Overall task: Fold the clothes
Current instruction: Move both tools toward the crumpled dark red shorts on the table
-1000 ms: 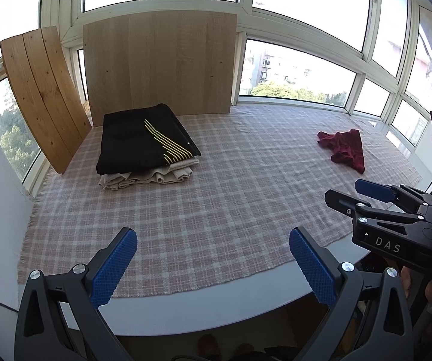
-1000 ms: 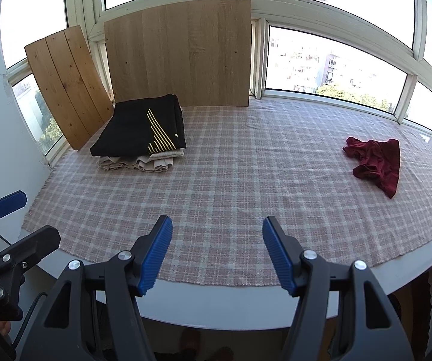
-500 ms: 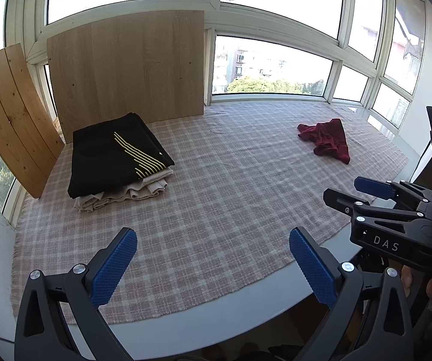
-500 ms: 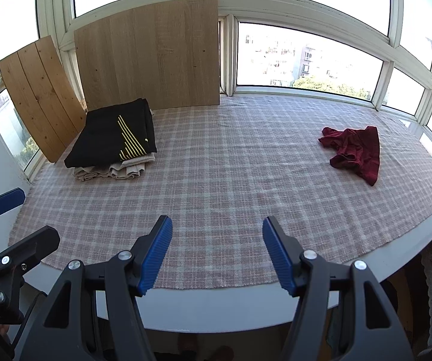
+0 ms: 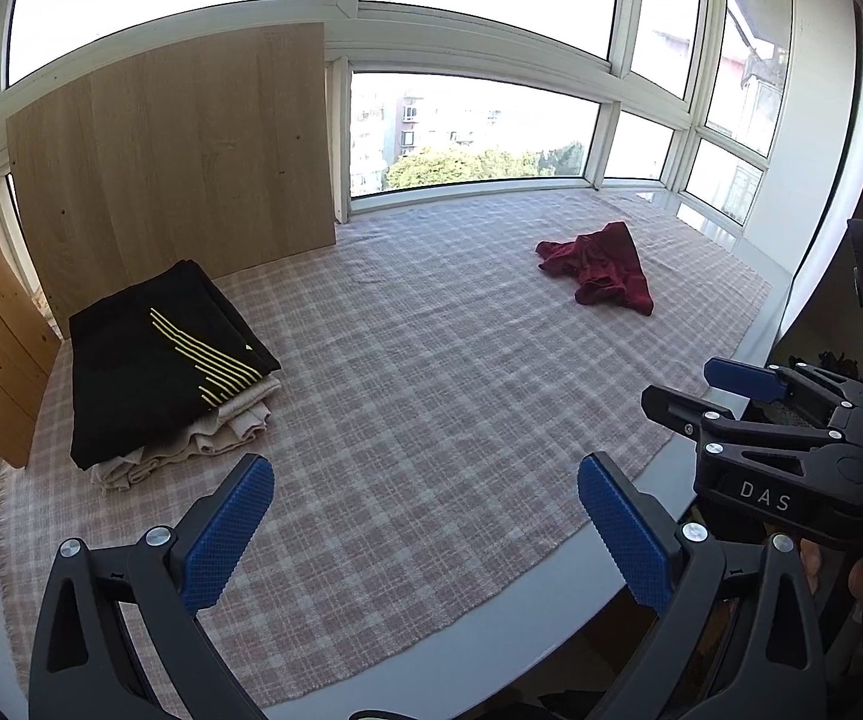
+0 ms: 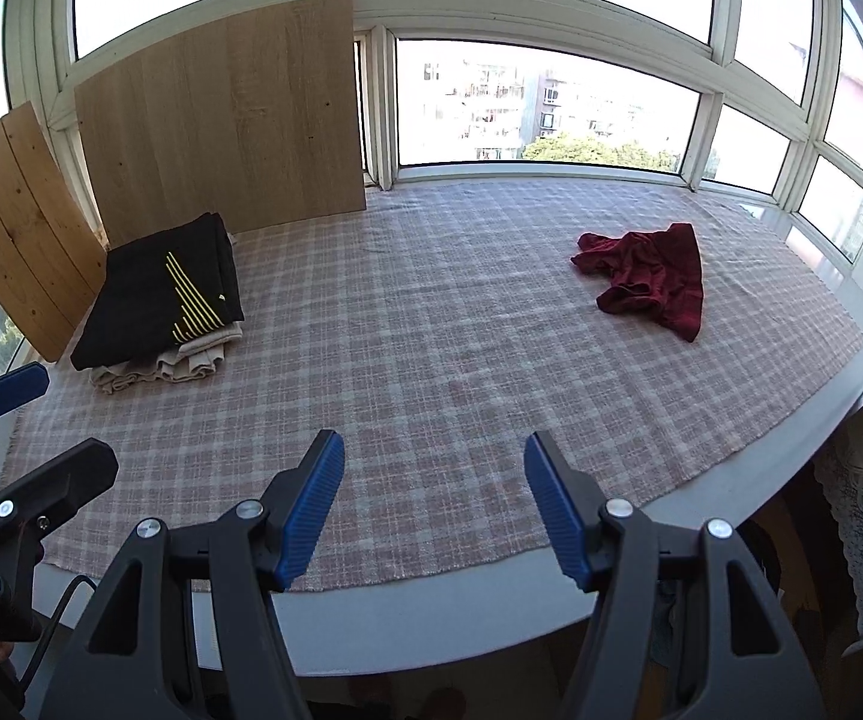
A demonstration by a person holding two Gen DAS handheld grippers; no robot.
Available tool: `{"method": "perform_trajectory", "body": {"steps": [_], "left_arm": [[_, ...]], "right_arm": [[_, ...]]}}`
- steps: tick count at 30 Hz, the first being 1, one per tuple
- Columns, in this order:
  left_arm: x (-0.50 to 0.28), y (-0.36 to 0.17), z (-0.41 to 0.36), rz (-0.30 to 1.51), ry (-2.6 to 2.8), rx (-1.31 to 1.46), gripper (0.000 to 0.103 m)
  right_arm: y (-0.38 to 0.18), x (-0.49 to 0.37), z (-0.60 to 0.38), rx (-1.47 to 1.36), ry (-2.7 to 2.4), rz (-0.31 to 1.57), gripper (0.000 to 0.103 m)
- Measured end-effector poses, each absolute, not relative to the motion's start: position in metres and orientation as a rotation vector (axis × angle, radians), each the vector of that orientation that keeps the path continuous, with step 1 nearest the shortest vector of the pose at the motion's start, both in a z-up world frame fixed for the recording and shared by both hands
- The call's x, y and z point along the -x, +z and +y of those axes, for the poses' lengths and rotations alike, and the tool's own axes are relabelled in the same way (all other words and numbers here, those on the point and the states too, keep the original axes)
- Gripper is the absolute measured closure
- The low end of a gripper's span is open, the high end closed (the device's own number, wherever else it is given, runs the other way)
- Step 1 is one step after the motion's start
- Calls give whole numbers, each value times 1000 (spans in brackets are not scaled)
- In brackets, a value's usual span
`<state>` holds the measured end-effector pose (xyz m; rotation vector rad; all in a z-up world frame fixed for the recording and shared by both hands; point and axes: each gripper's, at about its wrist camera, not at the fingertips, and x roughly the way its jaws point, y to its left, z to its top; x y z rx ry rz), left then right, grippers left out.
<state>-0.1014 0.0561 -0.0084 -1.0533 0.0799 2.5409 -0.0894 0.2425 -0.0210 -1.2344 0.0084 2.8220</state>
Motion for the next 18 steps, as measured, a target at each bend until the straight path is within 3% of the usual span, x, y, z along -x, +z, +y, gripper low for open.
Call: {"method": "perform_trajectory", "body": {"steps": [18], "left_arm": [[126, -10, 112, 170, 2419, 1003, 1]], "right_arm": [[-32, 91, 289, 1229, 2676, 97, 41]]}}
